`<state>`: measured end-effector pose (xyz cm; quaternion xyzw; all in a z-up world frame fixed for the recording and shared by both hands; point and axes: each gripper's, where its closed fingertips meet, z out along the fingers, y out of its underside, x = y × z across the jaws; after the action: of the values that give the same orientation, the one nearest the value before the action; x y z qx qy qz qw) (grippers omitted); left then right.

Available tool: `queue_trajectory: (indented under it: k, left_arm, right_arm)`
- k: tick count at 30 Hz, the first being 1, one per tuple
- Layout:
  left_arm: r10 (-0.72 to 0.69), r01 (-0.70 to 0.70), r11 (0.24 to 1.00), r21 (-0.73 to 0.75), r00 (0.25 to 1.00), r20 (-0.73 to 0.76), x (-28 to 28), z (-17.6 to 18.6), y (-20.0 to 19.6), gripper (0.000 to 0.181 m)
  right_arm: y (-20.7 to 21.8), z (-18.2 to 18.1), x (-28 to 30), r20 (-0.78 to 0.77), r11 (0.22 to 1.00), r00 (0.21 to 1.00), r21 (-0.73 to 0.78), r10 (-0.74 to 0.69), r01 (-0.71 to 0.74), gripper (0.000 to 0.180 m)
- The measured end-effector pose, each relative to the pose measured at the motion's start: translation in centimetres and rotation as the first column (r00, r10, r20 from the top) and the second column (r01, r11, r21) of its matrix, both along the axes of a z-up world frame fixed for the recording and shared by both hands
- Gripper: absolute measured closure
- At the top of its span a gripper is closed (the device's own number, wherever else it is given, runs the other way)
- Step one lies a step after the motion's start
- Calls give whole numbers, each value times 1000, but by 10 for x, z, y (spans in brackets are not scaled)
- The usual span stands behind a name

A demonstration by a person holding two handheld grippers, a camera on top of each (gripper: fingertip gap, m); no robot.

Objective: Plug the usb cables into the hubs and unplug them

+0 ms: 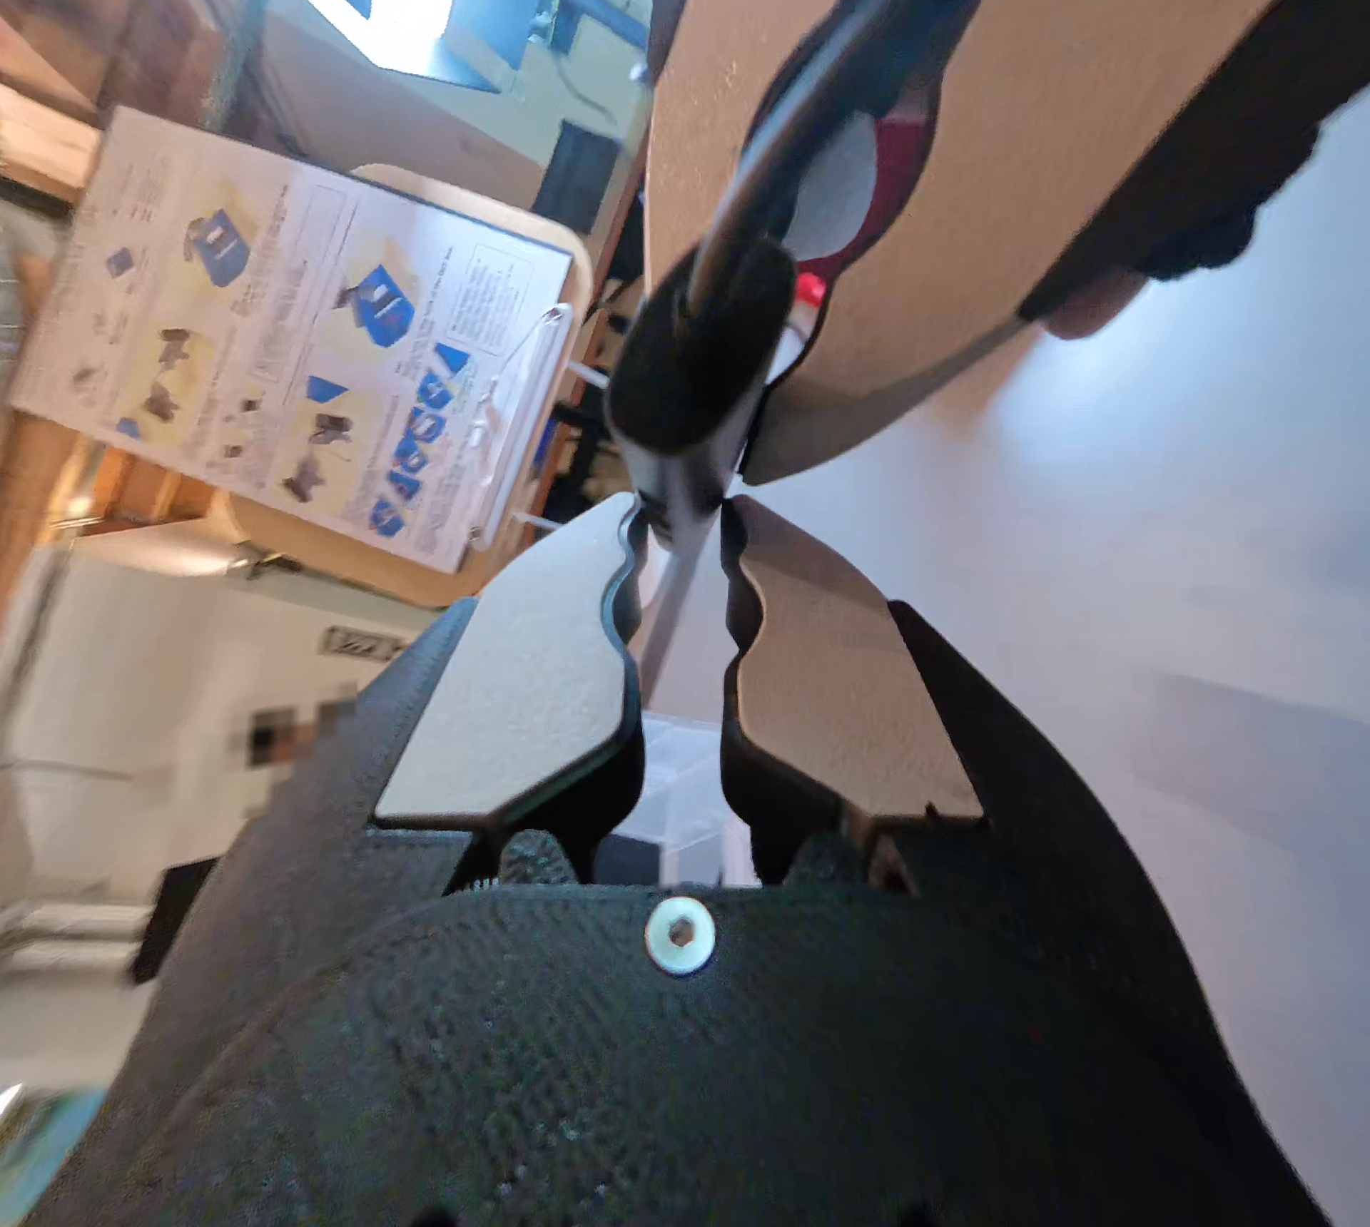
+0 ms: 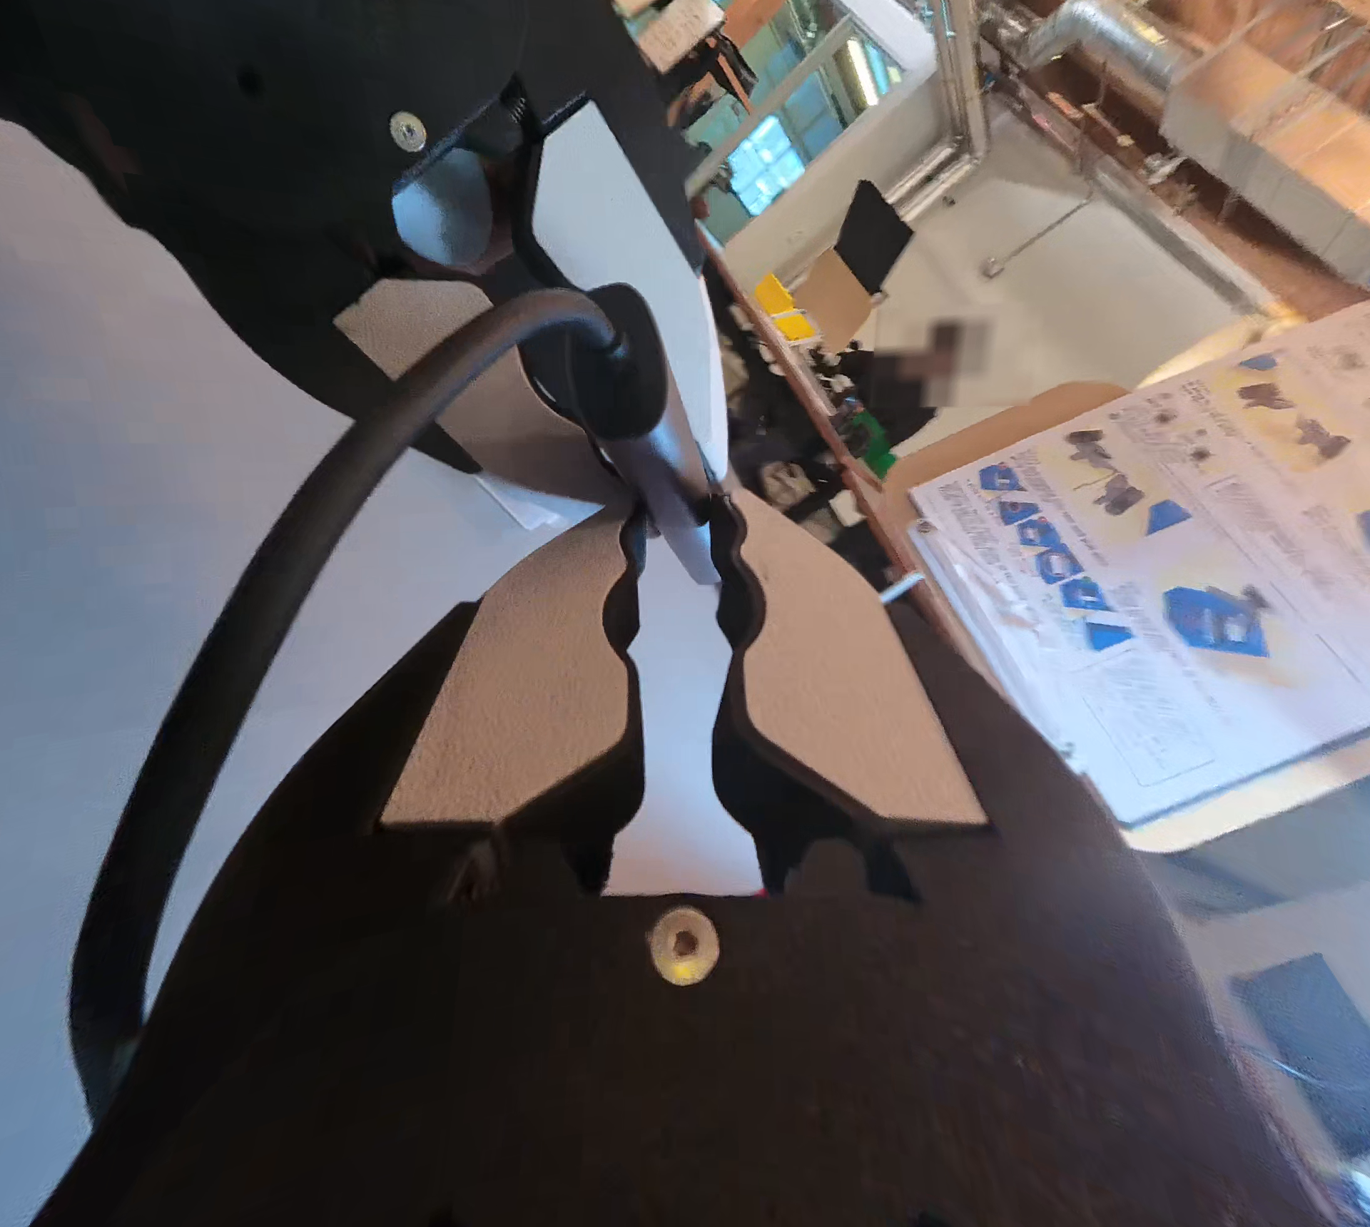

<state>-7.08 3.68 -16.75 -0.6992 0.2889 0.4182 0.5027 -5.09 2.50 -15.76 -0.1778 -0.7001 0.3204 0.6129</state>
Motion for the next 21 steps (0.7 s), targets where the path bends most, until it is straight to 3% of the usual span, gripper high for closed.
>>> queue_trajectory:
  k: [2, 4, 6, 8, 9, 10, 11, 13, 21]
  left_arm:
    - [-98, 98, 995, 4, 985, 145, 6, -2, -1, 162]
    - [-197, 196, 980, 36, 921, 335, 10, 0, -2, 147]
    - [-313, 320, 944, 80, 790, 526, 19, 3, -6, 131]
    - [-385, 438, 892, 110, 612, 691, 32, 1, -11, 128]
    - [-403, 463, 877, 130, 558, 726, 36, 2, -13, 132]
    - [-423, 489, 861, 143, 529, 735, 40, 2, -15, 146]
    - [-443, 524, 840, 142, 510, 737, 46, 3, -18, 160]
    - [-432, 535, 837, 114, 518, 738, 46, 1, -20, 162]
    - [-332, 549, 834, -54, 578, 745, 42, -22, -21, 163]
  right_arm:
    - [0, 1, 4, 54, 988, 994, -130, 97, -89, 163]
    - [1, 4, 12, 112, 932, 964, -305, 239, -196, 164]
    - [-2, 11, 22, 110, 833, 918, -471, 381, -290, 164]
    - [-5, 18, 28, 75, 743, 879, -571, 471, -350, 164]
    - [-9, 19, 31, 70, 713, 860, -596, 505, -370, 164]
    - [-13, 18, 32, 74, 693, 844, -611, 531, -383, 164]
    - [-15, 17, 33, 77, 682, 837, -621, 542, -385, 164]
    - [-14, 15, 32, 103, 674, 830, -642, 548, -365, 164]
    - [-12, -10, 26, 279, 849, 866, -461, 415, -258, 153]
